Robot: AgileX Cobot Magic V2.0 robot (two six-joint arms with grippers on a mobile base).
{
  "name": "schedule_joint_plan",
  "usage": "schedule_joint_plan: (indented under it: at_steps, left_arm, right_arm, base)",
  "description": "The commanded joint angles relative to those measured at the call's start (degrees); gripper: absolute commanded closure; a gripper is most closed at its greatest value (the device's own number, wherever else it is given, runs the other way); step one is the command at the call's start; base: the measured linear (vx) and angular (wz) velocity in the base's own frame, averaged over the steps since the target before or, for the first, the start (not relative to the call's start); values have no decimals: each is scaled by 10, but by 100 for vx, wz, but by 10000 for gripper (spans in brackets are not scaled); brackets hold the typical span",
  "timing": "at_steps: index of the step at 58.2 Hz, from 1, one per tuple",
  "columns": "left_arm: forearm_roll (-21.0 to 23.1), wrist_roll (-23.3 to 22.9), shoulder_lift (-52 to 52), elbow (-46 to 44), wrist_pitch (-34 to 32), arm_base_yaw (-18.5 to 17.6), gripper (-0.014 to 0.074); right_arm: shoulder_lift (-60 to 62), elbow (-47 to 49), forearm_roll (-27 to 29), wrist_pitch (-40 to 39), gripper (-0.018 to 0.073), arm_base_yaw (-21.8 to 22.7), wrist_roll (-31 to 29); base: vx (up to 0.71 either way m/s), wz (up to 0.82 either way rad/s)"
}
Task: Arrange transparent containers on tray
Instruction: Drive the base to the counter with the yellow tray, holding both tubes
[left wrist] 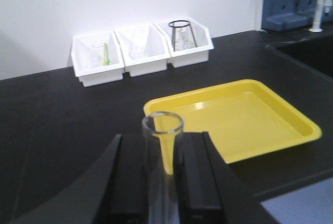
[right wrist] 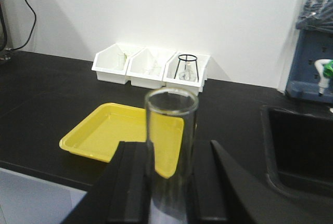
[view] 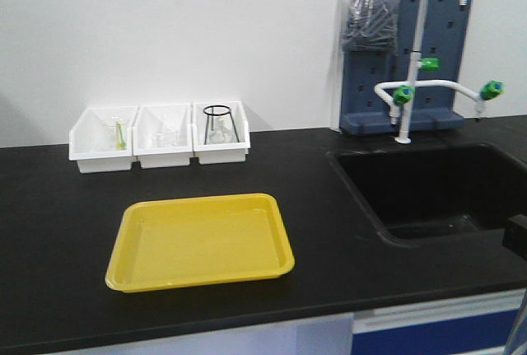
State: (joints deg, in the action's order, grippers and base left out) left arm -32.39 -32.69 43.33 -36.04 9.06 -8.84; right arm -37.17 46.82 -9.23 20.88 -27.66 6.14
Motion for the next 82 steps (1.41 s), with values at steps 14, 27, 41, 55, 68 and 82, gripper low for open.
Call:
schedule_joint_plan:
  at_steps: [14,27,41,55,68,82]
  left_arm:
    - [-1,-4,-2,-20,-38,-3,486]
    - [-1,-4,-2,-20,-38,-3,486]
    - [-1,-4,-2,-20,-38,-3,486]
    - [-1,-4,-2,-20,-38,-3,486]
    - [-1,-4,-2,-20,-38,-3,486]
    - [-1,-4,-2,-20,-38,-3,486]
  right_arm:
    - [-2,16,-5,-48,484,4,-3]
    - [-2,16,-5,-48,484,4,-3]
    - [-2,16,-5,-48,484,4,-3]
    - [-2,16,-5,-48,484,4,-3]
    - [-2,16,-5,-48,484,4,-3]
    - [-2,16,-5,-48,484,4,-3]
  base:
    - [25,18]
    - [27,11]
    - [27,14]
    - [24,14]
    - [21,10]
    - [16,4]
